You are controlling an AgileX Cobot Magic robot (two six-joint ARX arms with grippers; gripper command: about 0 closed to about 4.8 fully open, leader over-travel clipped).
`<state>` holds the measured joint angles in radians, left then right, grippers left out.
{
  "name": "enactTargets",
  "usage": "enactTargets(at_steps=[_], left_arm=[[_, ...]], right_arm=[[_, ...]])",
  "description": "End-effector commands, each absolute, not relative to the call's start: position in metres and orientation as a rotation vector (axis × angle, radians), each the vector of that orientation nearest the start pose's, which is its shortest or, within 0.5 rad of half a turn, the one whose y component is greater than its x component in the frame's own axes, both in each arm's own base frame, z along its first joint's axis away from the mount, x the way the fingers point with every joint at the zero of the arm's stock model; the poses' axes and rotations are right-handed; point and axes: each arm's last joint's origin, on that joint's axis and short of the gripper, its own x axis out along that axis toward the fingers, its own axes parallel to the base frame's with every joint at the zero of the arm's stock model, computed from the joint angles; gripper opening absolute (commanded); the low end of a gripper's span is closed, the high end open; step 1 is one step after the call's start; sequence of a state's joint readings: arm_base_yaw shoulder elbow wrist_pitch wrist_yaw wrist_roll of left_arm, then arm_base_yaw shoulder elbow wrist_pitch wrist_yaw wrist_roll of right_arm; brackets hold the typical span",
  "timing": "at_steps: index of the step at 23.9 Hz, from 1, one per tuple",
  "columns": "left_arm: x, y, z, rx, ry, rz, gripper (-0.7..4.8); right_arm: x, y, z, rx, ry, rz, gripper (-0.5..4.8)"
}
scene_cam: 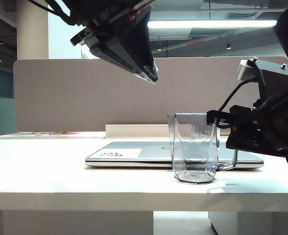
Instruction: Pick up the water cup and place it on the right side of the laptop.
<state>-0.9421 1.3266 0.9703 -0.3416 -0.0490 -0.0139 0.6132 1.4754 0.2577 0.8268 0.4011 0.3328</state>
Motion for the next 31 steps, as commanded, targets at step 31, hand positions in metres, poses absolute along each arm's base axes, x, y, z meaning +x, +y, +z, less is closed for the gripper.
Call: enactTargets(at_steps=[31], left_arm=[[0.166, -0.226, 0.27, 0.363, 0.611, -0.867, -0.04]], right_arm=[[0.198, 0.124, 0.125, 0.096, 0.312, 0.185, -0.01]])
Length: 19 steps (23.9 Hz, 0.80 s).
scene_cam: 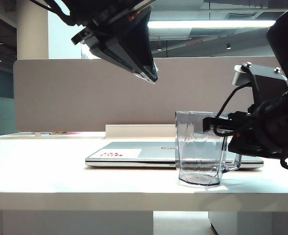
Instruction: Pick up the water cup and place it on the right side of the laptop.
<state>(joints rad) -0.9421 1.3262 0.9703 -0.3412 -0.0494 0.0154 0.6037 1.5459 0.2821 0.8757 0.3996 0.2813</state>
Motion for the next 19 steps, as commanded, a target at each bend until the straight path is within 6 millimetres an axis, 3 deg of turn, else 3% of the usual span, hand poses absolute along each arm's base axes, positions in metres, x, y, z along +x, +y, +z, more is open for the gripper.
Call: enactTargets(at_steps=[1, 9, 19], left_arm=[[0.166, -0.226, 0.27, 0.364, 0.611, -0.867, -0.04], [0.168, -0.226, 0.271, 0.382, 0.593, -0.85, -0.04], [0.174, -0.222, 0.273, 0.388, 0.566, -0.833, -0.04]], right_arm=[[0.198, 0.124, 0.126, 0.099, 0.305, 0.186, -0.01], [0.195, 0.119, 0.15, 0.041, 0.214, 0.179, -0.01], [0.202, 0.061, 0.179, 0.029, 0.182, 0.003, -0.01]])
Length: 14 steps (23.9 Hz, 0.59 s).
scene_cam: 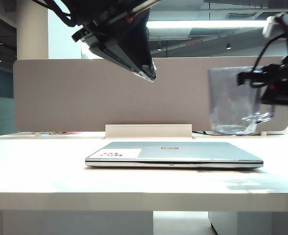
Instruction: Pick up the water cup and place it on the right side of the laptop.
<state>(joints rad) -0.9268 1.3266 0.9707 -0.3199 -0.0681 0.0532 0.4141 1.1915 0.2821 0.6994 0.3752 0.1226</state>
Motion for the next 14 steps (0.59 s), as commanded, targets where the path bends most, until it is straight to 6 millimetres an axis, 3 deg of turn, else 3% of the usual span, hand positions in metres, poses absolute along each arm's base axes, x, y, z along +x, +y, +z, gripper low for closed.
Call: enactTargets(at_steps=[1, 8, 14], left_arm=[[0.177, -0.218, 0.274, 0.388, 0.568, -0.817, -0.04], [0.178, -0.197, 0.289, 0.376, 0.534, -0.772, -0.04], [0.185, -0.163, 0.303, 0.327, 0.5, -0.668, -0.04]], right_arm=[[0.204, 0.053, 0.18, 0.037, 0.182, -0.01, -0.01], [0.21, 0.024, 0.179, 0.057, 0.199, -0.072, -0.01], [0.212, 0.004, 0.179, 0.073, 0.198, -0.118, -0.01]])
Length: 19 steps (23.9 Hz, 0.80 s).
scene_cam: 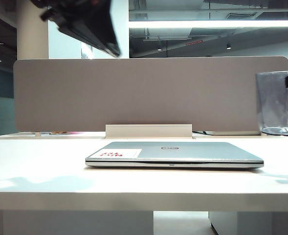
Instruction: Pick up the water cup and place it on the right side of the laptop.
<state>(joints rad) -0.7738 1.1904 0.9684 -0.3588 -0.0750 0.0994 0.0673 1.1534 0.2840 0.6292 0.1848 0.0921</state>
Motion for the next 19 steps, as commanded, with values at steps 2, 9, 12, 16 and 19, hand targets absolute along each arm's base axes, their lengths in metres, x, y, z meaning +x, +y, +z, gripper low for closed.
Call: enactTargets(at_steps=[2, 9, 12, 16, 19], left_arm=[[0.186, -0.142, 0.307, 0.296, 0.483, -0.609, -0.04], [0.171, -0.098, 0.322, 0.246, 0.386, -0.488, -0.04], [0.15, -0.085, 0.324, 0.257, 0.298, -0.463, -0.04], [0.129, -0.071, 0.317, 0.25, 0.247, -0.412, -0.04], [0.12, -0.064, 0.314, 0.244, 0.219, -0.378, -0.04]], right_arm=[[0.213, -0.002, 0.177, 0.078, 0.195, -0.133, -0.01], [0.23, -0.004, 0.164, 0.089, 0.223, -0.124, -0.01], [0.25, -0.005, 0.16, 0.087, 0.258, -0.128, -0.01], [0.267, -0.009, 0.158, 0.089, 0.283, -0.125, -0.01], [0.268, -0.015, 0.157, 0.097, 0.288, -0.124, -0.01]])
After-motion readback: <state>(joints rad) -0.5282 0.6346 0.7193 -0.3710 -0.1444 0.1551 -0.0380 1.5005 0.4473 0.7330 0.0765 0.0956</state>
